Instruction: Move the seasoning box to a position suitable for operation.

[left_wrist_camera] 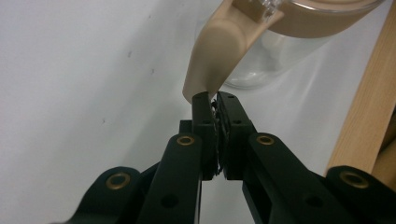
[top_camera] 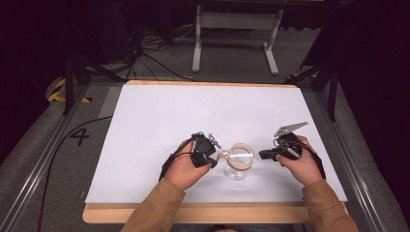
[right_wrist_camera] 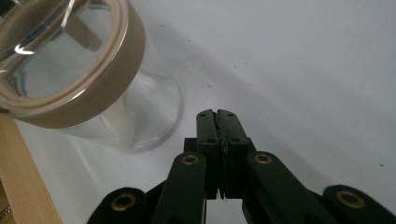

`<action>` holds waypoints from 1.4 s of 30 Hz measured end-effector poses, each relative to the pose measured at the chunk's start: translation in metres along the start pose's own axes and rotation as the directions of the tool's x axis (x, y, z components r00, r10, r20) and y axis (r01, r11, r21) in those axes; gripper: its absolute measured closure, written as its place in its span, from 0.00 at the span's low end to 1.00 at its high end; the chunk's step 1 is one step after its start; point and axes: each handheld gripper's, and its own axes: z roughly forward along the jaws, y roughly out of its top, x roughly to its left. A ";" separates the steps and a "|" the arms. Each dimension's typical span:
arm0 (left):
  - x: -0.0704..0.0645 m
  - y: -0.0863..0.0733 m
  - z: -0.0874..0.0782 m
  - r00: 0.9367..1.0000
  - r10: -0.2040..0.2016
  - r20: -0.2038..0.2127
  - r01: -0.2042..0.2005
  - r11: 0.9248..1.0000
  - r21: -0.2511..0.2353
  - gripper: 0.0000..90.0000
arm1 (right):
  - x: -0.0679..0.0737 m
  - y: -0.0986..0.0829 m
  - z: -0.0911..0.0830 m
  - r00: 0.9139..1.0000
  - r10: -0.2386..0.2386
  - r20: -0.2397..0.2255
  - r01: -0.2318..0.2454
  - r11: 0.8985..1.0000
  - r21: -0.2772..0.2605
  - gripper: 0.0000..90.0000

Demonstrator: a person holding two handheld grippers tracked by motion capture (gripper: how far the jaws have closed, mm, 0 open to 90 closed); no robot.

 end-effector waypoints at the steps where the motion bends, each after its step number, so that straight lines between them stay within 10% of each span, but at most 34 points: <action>1: 0.000 0.000 0.000 1.000 0.001 -0.004 -0.001 1.000 0.005 0.97 | 0.001 0.000 0.000 1.000 -0.001 -0.001 0.001 1.000 0.000 1.00; 32: 0.027 0.024 0.010 0.999 0.007 -0.051 -0.012 0.995 -0.101 1.00 | 0.005 -0.036 -0.025 0.998 0.037 0.042 -0.035 0.998 -0.058 1.00; 38: 0.027 0.006 -0.015 0.999 -0.042 -0.014 0.039 0.986 -0.161 1.00 | 0.010 -0.023 -0.011 0.998 -0.050 0.030 0.053 0.995 -0.088 1.00; 42: 0.032 -0.012 -0.029 0.996 -0.084 0.017 0.086 0.969 -0.233 1.00 | 0.008 -0.013 0.004 0.987 -0.159 0.011 0.158 0.973 -0.170 1.00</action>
